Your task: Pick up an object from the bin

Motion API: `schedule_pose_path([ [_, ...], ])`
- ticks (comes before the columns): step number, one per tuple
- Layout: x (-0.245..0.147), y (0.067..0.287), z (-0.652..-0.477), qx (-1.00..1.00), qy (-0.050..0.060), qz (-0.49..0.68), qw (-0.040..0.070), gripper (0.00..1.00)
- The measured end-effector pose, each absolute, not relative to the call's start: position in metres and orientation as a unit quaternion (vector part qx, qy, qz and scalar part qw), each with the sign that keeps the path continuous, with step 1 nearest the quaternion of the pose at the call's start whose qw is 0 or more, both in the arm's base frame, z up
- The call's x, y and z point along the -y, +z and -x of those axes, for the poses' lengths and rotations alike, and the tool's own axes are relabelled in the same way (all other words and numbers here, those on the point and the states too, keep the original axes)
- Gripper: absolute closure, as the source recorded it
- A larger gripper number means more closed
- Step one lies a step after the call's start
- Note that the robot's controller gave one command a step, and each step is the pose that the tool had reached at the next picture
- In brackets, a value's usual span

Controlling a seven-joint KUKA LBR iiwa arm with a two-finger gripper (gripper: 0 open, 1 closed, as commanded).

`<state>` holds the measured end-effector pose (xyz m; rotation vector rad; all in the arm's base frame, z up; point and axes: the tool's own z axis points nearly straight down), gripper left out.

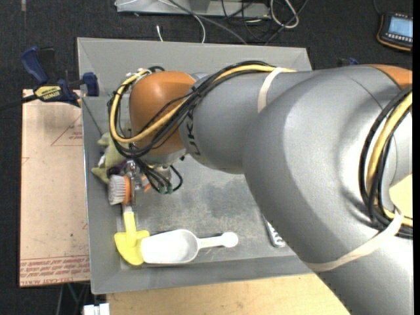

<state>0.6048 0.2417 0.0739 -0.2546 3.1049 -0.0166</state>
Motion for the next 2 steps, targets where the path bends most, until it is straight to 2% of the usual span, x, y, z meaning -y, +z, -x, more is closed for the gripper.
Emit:
schedule_pose_path([
  [1,-0.242,0.074,-0.605,-0.997,-0.005,0.082,0.013,1.00],
  [2,-0.242,0.183,-0.597,-0.997,-0.003,0.083,0.012,1.00],
])
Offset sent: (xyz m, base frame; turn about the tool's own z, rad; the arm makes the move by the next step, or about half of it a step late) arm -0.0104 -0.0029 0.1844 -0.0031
